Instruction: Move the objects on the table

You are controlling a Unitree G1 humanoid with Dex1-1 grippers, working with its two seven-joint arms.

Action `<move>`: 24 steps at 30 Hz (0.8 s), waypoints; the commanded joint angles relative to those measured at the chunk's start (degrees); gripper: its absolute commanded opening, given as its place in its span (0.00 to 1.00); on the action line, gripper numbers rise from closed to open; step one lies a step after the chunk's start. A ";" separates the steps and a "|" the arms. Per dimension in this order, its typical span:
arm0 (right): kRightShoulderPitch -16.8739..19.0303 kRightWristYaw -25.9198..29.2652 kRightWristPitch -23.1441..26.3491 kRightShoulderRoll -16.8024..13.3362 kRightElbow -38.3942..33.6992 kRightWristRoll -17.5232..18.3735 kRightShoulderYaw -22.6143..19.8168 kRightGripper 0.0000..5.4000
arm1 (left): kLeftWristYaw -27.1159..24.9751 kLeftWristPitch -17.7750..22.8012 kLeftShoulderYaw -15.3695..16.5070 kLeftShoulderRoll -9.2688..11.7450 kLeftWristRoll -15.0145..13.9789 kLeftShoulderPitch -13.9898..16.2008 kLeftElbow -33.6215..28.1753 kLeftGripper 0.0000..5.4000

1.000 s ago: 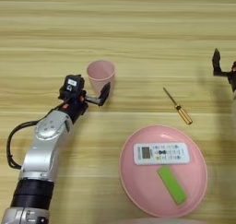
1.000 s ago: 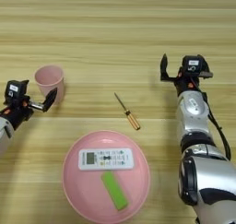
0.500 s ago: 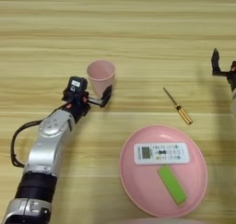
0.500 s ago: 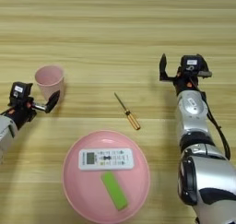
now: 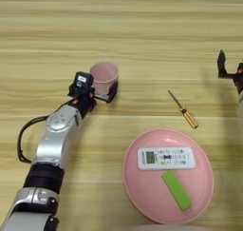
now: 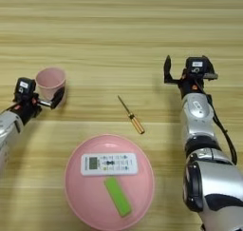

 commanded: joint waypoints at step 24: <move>0.14 3.78 -2.16 1.89 -3.24 0.32 1.41 1.00 | -6.65 -5.43 0.26 -0.06 -1.56 -9.93 6.94 0.83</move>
